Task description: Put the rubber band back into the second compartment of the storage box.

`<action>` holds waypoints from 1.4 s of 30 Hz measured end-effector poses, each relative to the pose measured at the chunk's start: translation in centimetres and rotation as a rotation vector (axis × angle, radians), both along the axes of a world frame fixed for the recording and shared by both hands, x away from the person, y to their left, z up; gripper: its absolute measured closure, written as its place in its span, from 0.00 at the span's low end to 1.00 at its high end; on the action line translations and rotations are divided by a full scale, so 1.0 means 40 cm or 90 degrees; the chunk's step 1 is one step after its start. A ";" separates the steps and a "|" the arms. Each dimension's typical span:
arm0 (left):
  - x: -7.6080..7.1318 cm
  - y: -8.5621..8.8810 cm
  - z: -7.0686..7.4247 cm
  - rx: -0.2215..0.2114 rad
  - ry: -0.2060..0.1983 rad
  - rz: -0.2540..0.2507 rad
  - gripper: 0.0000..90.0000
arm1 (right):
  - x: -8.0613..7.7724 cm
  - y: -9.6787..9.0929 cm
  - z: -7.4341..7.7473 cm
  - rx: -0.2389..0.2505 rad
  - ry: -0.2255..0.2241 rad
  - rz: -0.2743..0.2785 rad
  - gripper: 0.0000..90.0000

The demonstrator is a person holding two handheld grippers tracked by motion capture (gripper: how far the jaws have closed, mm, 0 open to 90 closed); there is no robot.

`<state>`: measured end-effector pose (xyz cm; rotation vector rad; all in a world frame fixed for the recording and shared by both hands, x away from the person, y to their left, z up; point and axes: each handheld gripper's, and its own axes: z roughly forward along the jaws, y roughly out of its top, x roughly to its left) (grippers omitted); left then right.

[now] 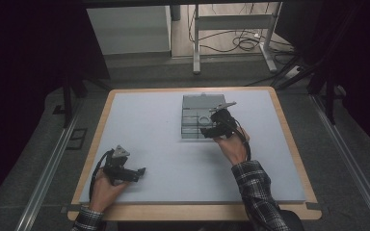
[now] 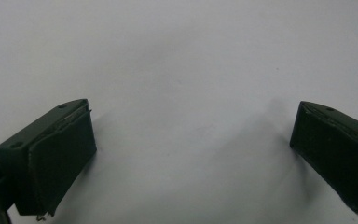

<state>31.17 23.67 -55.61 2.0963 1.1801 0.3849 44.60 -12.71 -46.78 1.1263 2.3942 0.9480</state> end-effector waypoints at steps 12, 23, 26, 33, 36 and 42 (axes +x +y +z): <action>0.000 0.000 0.000 0.000 0.000 0.000 0.00 | -0.034 -0.019 -0.006 -0.002 0.007 0.007 0.26; 0.000 0.000 0.000 0.001 0.000 0.000 0.00 | -0.059 -0.038 -0.012 -0.006 0.009 0.009 0.25; 0.000 0.000 0.000 0.001 0.000 0.000 0.00 | -0.066 -0.045 -0.015 -0.006 0.010 0.009 0.24; 0.000 -0.001 0.000 0.001 0.000 0.001 0.00 | -0.080 -0.061 -0.019 -0.011 0.012 0.008 0.23; -0.001 -0.001 0.000 0.000 0.001 0.002 0.00 | -0.086 -0.067 -0.020 -0.015 0.012 0.008 0.23; -0.001 -0.001 0.000 0.000 0.001 0.002 0.00 | -0.098 -0.079 -0.022 -0.025 0.011 0.008 0.22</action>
